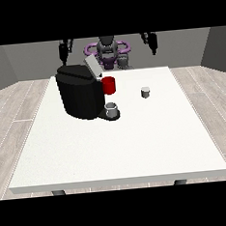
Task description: Insert the coffee pod into the coffee machine and close the lid
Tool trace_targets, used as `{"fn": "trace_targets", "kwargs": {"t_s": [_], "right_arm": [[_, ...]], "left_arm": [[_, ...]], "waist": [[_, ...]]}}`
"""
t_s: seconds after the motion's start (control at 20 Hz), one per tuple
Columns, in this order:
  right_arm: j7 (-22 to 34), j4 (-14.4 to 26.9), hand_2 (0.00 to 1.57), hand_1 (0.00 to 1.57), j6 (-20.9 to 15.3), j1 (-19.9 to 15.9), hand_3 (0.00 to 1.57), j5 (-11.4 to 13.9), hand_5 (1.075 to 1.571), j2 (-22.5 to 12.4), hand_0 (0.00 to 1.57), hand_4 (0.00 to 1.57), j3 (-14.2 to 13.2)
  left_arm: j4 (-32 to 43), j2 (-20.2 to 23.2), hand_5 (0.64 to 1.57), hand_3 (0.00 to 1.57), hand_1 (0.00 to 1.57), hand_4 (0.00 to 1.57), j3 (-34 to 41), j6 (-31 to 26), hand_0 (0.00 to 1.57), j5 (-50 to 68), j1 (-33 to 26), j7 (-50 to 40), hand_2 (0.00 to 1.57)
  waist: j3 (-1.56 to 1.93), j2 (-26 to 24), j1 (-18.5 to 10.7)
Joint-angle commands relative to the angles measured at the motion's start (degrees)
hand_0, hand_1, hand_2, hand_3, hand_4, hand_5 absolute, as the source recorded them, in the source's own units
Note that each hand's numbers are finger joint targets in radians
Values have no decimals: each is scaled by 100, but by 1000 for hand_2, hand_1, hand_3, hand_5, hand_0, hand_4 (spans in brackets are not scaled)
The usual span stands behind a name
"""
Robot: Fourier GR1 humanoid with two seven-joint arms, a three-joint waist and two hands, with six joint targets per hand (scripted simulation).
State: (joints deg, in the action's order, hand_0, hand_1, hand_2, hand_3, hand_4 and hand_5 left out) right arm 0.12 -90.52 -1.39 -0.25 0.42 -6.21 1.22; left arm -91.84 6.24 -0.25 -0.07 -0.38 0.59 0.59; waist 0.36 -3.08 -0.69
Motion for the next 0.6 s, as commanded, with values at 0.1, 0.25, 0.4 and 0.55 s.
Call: {"fn": "trace_targets", "kwargs": {"t_s": [0.1, 0.25, 0.4, 0.55], "right_arm": [[-10, 252, 0, 0, 8, 14, 0, 22, 1571, 76, 0, 128, -107], [169, 164, 0, 0, 457, 114, 0, -301, 1571, -92, 0, 128, -135], [-522, 28, 0, 0, -270, -23, 0, -273, 1571, 315, 0, 95, -467], [-663, 8, 0, 0, -380, -257, 0, -135, 1571, 470, 0, 145, -296]], "left_arm": [[11, 135, 1571, 0, 0, 0, 104, -494, 0, 185, -218, 487, 0], [298, 20, 1571, 0, 0, 0, 19, -318, 0, -66, 147, 753, 0], [535, 913, 1571, 0, 0, 0, 520, -526, 0, -228, 543, 435, 0], [1144, 1021, 1571, 0, 0, 0, 690, -582, 0, -249, 1014, 464, 0]], "waist": [[-36, 117, -75], [-37, 202, 249], [-34, 443, 542], [-37, 807, 679]]}}
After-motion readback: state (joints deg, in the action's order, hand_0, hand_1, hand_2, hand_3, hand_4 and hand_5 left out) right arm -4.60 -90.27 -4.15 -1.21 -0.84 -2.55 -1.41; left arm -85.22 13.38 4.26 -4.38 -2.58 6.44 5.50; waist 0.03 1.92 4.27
